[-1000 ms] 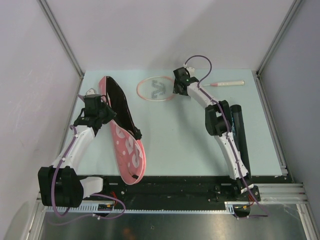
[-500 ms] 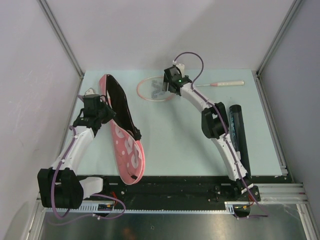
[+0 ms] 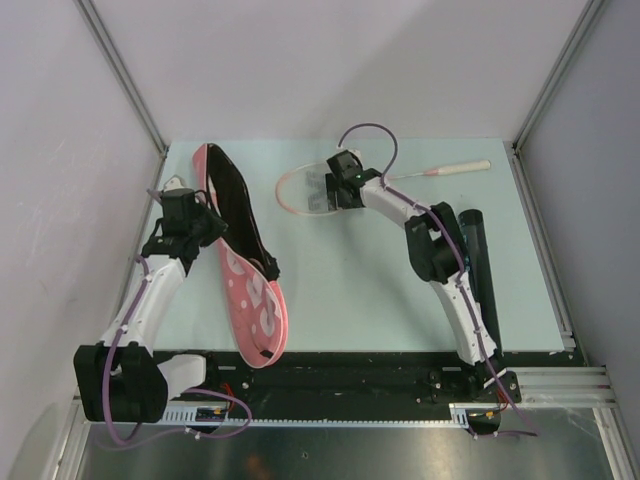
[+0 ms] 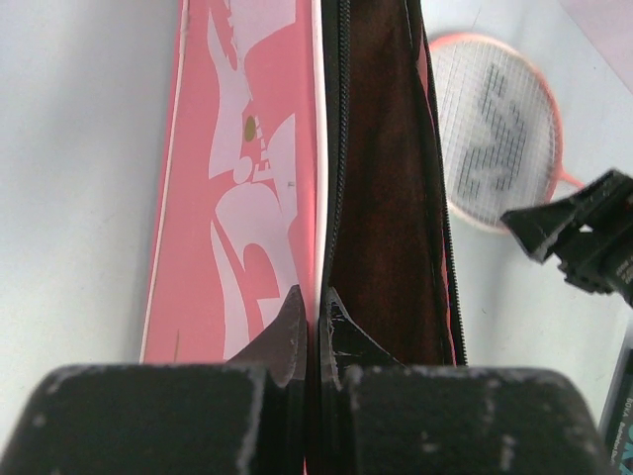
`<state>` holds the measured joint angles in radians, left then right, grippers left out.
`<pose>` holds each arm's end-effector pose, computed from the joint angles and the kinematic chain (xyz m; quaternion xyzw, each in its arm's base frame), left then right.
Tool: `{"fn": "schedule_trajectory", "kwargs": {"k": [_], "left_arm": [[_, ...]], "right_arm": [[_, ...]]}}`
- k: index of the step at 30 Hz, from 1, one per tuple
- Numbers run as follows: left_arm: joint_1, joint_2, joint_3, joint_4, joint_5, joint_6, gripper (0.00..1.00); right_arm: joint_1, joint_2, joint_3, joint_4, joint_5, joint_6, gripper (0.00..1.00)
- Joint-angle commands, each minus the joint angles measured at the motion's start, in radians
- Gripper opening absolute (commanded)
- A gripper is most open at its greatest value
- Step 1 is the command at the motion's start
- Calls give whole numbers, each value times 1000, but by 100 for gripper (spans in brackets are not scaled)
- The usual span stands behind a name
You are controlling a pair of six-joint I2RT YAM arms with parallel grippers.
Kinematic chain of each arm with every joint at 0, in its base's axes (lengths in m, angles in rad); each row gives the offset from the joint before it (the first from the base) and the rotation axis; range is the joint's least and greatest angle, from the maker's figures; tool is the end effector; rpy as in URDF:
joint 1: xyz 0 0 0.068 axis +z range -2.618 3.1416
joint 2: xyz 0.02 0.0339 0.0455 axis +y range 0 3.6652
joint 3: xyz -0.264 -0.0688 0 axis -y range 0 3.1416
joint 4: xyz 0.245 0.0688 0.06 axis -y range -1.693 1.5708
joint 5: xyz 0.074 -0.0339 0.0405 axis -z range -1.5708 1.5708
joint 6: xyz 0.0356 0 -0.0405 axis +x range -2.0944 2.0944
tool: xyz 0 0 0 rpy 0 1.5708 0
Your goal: Pack up the badminton gear
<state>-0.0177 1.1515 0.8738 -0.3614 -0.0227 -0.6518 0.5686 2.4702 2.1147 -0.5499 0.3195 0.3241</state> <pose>0.2525 -0.0037 0.2798 -0.2834 0.8473 -0.1380 0.4276 0.4643 0.2834 0.1639 -0.0622 0.9325 0.0036 0.3557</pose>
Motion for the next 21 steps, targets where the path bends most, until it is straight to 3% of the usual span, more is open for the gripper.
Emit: {"fn": "schedule_trajectory", "kwargs": {"k": [1,6,7,10,12,16,18,21], "left_arm": [[13,-61,33,87,-6,18,0],[15,-72,30,87,-6,17,0],[15,-75,28,88,-6,17,0],[15,-79,25,88,-3,11,0],[15,-76,27,90,6,9,0],[15,-70,28,95,15,4,0],[15,-70,28,95,13,4,0],[42,-79,22,96,13,7,0]], "right_arm": [[-9,-170,-209,-30,-132,-88,78],[-13,-304,-401,-102,-184,-178,75],[-13,-377,-517,-93,-204,-187,75],[-41,-546,-655,-76,-241,-160,76],[-61,-609,-714,-59,-229,-90,78],[-101,-685,-708,-10,-7,247,90],[-136,-656,-668,-11,24,353,100],[-190,-524,-497,-129,44,556,100]]}}
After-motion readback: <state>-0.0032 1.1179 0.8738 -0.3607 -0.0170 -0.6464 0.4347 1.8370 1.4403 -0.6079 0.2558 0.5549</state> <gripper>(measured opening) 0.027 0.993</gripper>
